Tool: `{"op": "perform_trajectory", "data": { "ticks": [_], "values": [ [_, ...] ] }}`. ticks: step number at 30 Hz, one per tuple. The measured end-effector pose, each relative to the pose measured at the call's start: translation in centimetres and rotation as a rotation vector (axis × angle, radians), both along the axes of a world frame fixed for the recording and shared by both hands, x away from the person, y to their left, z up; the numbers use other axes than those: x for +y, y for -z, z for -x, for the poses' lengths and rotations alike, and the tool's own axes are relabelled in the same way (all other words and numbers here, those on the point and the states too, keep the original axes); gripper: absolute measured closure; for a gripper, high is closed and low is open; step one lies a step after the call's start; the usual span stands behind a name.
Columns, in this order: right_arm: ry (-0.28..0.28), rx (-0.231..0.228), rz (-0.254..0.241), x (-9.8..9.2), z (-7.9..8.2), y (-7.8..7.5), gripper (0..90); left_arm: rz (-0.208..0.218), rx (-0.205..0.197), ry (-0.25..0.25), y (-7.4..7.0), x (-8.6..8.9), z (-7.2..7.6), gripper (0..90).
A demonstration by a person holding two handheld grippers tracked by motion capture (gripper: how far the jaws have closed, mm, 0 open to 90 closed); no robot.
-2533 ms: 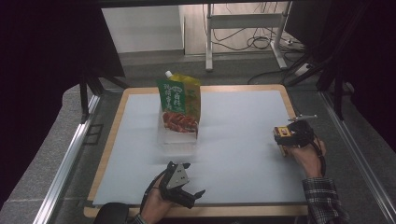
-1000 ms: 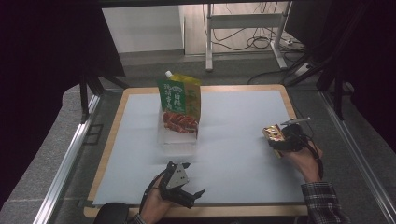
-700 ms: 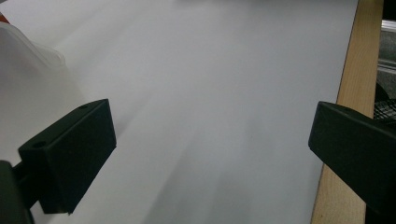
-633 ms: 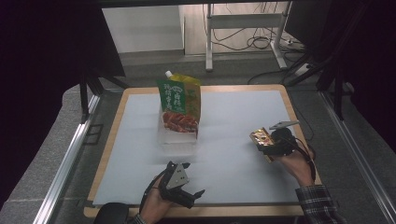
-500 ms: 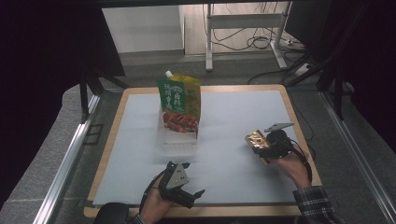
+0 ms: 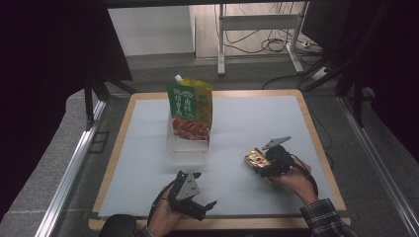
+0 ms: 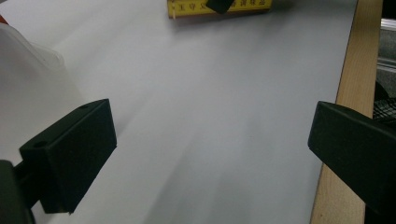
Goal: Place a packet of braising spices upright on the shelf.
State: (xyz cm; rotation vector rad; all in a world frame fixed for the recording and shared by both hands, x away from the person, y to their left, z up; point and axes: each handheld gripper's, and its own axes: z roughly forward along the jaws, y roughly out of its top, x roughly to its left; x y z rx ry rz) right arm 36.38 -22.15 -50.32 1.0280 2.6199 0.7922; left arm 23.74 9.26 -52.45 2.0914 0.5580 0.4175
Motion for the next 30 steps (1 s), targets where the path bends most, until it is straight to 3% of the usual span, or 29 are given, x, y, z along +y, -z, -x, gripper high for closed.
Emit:
{"op": "perform_trajectory", "data": {
  "ticks": [7,11,15,20,30],
  "values": [
    [0.006,0.03,-0.032,-0.3,-0.4,-0.3,23.8,0.0,0.003,0.002,0.1,-0.1,0.0,0.9],
    [0.02,0.065,-0.001,0.0,-0.8,-0.9,22.5,-0.003,0.004,0.003,0.1,-0.2,0.0,1.0],
    [-0.003,0.1,0.061,0.7,-1.1,-0.8,20.2,-0.002,0.005,0.001,0.1,-0.2,0.0,1.0],
    [-0.015,0.111,0.118,1.4,-2.0,-1.1,22.4,-0.007,0.002,0.004,0.1,-0.2,0.0,1.1],
    [-0.032,0.196,0.234,3.5,-3.4,-0.9,25.8,-0.012,0.0,0.008,0.1,-0.3,0.1,1.1]
  ]
}}
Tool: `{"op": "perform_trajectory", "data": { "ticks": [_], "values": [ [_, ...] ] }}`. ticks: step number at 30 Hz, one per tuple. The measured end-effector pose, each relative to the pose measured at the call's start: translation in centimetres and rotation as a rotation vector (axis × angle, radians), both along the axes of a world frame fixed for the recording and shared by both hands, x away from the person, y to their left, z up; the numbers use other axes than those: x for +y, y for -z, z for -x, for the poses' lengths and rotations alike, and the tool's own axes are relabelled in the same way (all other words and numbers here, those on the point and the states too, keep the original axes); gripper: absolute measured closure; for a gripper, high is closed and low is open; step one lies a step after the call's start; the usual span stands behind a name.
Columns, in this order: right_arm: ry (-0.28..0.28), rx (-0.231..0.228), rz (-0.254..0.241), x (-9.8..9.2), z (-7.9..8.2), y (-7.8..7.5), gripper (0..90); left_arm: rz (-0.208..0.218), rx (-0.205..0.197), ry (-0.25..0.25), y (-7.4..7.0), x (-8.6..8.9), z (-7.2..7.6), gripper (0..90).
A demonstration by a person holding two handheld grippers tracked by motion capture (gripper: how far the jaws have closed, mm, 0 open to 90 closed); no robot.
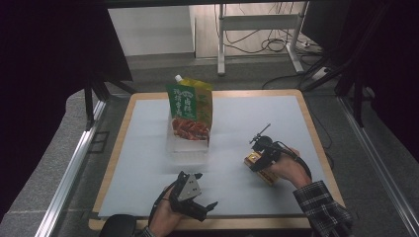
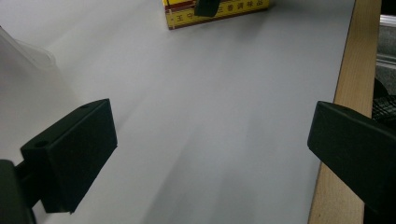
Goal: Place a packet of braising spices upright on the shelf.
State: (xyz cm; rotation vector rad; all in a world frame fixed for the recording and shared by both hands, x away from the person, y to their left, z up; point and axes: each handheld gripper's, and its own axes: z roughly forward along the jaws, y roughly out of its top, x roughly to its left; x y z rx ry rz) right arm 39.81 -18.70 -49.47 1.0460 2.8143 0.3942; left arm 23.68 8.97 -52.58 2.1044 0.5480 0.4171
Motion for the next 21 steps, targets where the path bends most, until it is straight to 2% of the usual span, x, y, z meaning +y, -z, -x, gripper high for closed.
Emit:
{"op": "perform_trajectory", "data": {
  "ticks": [3,11,16,21],
  "values": [
    [0.0,0.017,0.012,0.2,-0.3,0.4,26.7,-0.001,0.0,-0.001,0.0,0.0,0.0,1.1],
    [0.004,0.012,0.02,0.2,-0.1,0.1,31.5,-0.002,-0.001,-0.001,0.0,0.0,0.0,1.2],
    [0.01,-0.017,-0.018,-0.3,0.2,-0.7,31.7,-0.001,-0.002,-0.004,0.0,0.1,0.0,1.2],
    [-0.003,-0.056,-0.081,-0.5,0.7,-1.5,31.9,-0.001,-0.003,-0.005,0.0,0.0,0.0,1.3]
  ]
}}
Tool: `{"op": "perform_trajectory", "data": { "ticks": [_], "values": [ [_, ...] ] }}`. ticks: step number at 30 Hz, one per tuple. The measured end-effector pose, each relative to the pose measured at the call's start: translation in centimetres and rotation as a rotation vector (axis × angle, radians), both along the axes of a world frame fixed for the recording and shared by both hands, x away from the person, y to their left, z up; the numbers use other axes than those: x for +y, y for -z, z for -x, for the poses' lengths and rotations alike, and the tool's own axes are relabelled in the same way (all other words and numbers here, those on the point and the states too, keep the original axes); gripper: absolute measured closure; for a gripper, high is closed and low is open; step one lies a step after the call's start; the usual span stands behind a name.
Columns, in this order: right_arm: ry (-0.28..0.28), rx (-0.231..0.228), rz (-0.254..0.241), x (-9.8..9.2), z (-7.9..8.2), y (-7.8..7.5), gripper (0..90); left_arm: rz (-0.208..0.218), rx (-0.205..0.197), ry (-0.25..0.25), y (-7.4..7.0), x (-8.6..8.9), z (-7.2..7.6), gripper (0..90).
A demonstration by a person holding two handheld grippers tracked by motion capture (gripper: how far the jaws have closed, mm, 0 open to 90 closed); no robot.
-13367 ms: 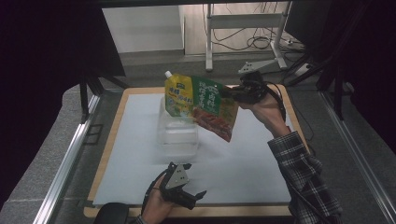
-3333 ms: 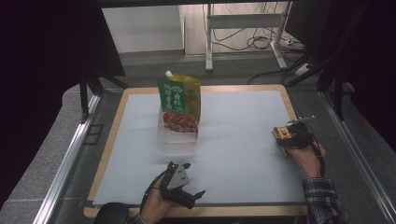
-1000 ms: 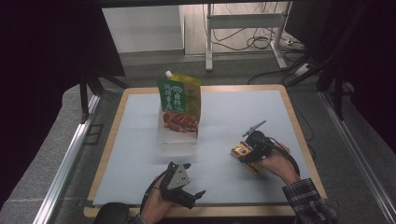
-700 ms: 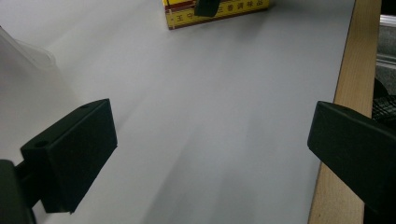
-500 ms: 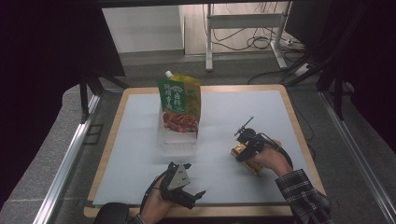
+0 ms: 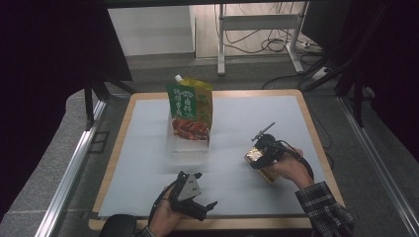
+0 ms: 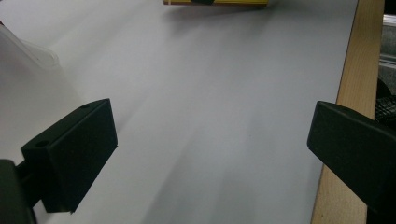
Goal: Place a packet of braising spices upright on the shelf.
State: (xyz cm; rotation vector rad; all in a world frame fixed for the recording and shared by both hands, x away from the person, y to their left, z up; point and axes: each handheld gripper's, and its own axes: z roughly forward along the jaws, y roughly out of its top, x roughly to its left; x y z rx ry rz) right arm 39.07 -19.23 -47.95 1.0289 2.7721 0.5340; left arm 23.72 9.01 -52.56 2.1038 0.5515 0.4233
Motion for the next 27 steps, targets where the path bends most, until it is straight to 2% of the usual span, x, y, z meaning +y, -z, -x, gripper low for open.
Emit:
{"op": "perform_trajectory", "data": {
  "ticks": [5,15,22,27],
  "values": [
    [-0.011,-0.043,-0.032,0.2,0.4,-0.6,32.0,-0.001,0.0,0.0,0.0,0.0,0.0,1.3],
    [-0.023,-0.097,-0.124,0.4,0.6,-2.1,32.0,-0.009,-0.004,0.001,-0.1,0.1,0.0,1.3],
    [-0.043,-0.159,-0.243,0.7,0.7,-2.7,32.0,-0.005,-0.004,-0.001,-0.1,0.1,0.0,1.3],
    [-0.058,-0.206,-0.297,1.2,0.7,-3.2,32.0,-0.004,-0.003,-0.002,-0.1,0.1,0.0,1.3]
  ]
}}
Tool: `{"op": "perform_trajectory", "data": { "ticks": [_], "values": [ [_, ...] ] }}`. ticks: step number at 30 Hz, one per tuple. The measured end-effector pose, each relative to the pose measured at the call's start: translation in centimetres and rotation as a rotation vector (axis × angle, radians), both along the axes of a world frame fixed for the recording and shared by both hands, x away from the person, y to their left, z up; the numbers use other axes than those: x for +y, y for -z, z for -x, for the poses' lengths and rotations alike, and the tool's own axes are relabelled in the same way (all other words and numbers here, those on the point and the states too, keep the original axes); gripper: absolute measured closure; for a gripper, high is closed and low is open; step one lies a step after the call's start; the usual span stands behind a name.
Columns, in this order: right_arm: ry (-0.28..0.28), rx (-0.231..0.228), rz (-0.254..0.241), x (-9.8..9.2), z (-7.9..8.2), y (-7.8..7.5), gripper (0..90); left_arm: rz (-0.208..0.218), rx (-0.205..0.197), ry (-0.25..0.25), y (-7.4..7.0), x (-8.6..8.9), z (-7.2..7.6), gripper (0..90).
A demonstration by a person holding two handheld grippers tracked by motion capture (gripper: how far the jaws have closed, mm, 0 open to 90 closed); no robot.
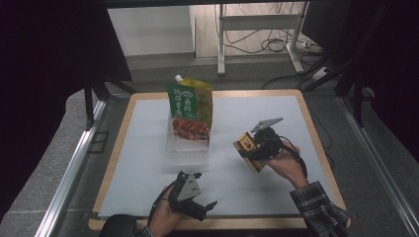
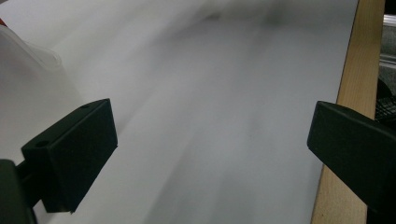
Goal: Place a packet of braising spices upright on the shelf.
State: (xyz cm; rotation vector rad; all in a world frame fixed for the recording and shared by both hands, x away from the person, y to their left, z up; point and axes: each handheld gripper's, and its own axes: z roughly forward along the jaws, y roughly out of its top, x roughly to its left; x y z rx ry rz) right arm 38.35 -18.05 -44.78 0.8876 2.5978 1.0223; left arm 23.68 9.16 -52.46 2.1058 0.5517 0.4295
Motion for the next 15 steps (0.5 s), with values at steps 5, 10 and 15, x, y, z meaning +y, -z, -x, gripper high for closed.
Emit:
{"op": "perform_trajectory", "data": {
  "ticks": [5,10,15],
  "values": [
    [-0.019,-0.037,-0.046,0.5,0.0,-0.4,32.0,0.001,-0.001,0.0,0.0,0.0,0.0,1.3],
    [-0.038,-0.067,-0.072,1.1,0.0,-0.6,32.0,0.002,-0.003,0.001,0.0,0.0,0.0,1.3],
    [-0.047,-0.1,-0.105,1.8,0.0,-1.0,32.0,0.001,-0.003,0.001,0.0,0.1,0.0,1.3]
  ]
}}
